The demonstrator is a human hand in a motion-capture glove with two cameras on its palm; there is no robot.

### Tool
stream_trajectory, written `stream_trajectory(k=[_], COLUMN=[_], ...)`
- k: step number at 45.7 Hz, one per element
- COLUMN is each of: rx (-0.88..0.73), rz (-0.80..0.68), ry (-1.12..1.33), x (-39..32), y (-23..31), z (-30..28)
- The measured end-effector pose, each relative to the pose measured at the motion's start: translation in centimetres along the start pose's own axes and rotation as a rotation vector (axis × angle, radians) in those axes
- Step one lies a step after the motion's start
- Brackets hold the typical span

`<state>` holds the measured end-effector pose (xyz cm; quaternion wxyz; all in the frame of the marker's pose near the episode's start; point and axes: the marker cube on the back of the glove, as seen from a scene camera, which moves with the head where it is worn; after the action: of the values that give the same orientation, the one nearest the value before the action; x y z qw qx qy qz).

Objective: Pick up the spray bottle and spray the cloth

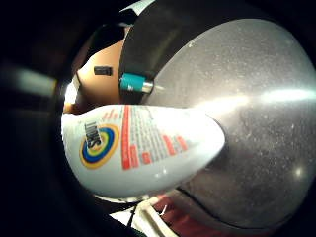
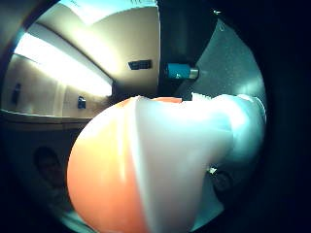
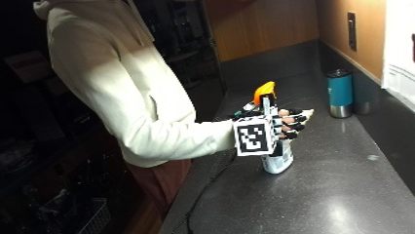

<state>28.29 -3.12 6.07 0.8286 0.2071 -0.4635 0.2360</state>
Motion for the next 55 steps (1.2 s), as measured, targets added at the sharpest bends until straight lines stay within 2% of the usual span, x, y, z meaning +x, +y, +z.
stream_trajectory(k=[14,28,33,46,55], rx=[0.010,-0.077,-0.051,0.073,-0.081], rz=[-0.007,0.012,0.022,0.009,-0.081], ry=[0.002,-0.017,-0.041,0.061,0.313], x=[-0.6,-0.7,-1.5,-1.8,-2.9], y=[-1.1,-1.4,-1.8,-3.0,-2.7], z=[0.6,2.0,1.9,2.1,3.9])
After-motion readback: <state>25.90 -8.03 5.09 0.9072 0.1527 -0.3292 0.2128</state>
